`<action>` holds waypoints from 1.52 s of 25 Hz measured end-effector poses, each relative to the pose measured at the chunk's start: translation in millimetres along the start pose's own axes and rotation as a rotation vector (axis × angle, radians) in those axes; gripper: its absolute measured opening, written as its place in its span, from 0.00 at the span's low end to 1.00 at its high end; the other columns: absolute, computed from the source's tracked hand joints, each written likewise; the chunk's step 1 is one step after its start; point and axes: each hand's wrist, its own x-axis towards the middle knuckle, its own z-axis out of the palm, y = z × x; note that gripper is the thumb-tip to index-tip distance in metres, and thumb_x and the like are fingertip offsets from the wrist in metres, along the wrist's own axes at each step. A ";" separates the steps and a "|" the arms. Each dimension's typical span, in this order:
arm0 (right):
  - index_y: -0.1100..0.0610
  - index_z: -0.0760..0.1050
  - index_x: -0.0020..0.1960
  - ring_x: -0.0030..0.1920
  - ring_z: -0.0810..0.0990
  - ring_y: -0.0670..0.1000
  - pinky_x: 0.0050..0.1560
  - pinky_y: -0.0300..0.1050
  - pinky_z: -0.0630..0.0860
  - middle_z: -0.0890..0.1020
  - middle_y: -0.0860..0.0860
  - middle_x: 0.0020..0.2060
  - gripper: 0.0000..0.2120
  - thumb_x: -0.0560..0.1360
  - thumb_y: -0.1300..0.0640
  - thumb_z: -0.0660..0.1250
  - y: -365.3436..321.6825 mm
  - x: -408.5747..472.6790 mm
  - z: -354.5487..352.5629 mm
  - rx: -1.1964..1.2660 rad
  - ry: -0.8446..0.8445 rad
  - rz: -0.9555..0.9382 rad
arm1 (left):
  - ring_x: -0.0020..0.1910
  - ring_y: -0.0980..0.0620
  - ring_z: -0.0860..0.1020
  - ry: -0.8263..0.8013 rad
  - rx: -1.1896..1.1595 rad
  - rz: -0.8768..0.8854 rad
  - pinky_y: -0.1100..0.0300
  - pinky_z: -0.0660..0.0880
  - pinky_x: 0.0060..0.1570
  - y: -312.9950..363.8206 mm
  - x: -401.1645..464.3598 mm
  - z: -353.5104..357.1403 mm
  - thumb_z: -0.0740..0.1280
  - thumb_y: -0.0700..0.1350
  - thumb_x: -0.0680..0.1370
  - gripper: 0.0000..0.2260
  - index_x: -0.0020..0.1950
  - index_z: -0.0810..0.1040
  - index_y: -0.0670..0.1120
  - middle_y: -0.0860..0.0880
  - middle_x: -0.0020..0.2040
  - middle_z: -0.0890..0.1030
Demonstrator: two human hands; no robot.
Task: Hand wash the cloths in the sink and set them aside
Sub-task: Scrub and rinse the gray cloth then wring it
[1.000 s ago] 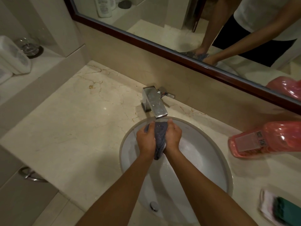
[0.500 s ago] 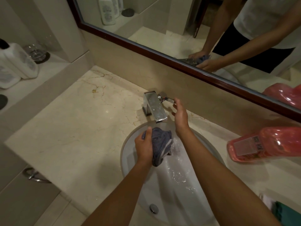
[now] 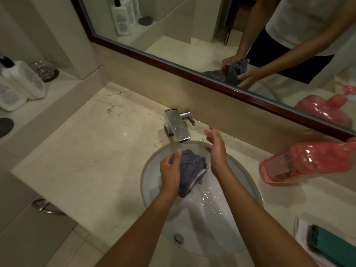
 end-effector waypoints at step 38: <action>0.48 0.85 0.42 0.35 0.84 0.42 0.35 0.39 0.79 0.85 0.42 0.34 0.10 0.77 0.47 0.68 -78.5 -103.3 19.8 0.067 0.797 -0.016 | 0.38 0.55 0.84 -0.452 0.347 0.058 0.63 0.77 0.35 114.3 -40.2 57.5 0.64 0.59 0.81 0.16 0.47 0.82 0.48 0.50 0.39 0.85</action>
